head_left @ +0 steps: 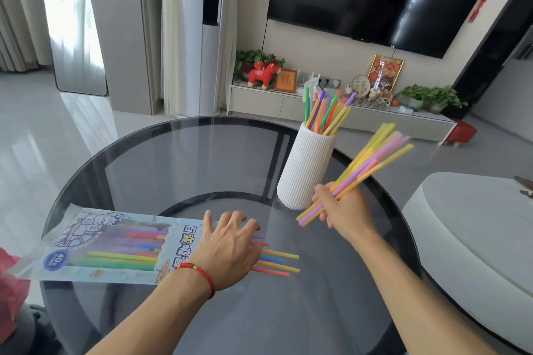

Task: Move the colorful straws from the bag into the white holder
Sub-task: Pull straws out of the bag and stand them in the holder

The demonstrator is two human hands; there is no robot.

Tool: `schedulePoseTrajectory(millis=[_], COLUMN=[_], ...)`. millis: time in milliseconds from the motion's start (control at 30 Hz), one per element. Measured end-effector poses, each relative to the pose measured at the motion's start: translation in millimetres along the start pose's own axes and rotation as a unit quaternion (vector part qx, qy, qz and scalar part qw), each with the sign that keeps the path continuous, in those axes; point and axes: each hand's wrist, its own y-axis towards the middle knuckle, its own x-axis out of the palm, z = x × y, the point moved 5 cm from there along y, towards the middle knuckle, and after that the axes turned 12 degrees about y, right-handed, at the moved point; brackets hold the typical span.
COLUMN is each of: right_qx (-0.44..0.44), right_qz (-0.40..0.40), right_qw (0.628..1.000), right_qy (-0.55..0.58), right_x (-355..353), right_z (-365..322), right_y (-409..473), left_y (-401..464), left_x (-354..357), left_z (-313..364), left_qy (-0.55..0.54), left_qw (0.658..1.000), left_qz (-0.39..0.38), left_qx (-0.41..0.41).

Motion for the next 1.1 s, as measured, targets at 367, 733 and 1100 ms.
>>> schedulePoseTrajectory(millis=[367, 733, 1100], right_qx=[-0.052, -0.045, -0.191], right_qz=[0.203, 0.086, 0.235], right_qw=[0.927, 0.995, 0.952], right_qy=[0.31, -0.026, 0.036], right_x=[-65.1, -33.2, -55.9], right_z=[-84.8, -114.6, -150.9], right_y=[67.0, 97.3, 92.5], left_y=[0.9, 2.8, 3.6], left_x=[-17.5, -17.9, -15.5], left_z=[0.0, -3.8, -4.5], left_qy=[-0.038, -0.064, -0.059], left_qw=[0.996, 0.995, 0.996], left_qz=[0.079, 0.069, 0.062], left_qx=[-0.018, -0.029, -0.026])
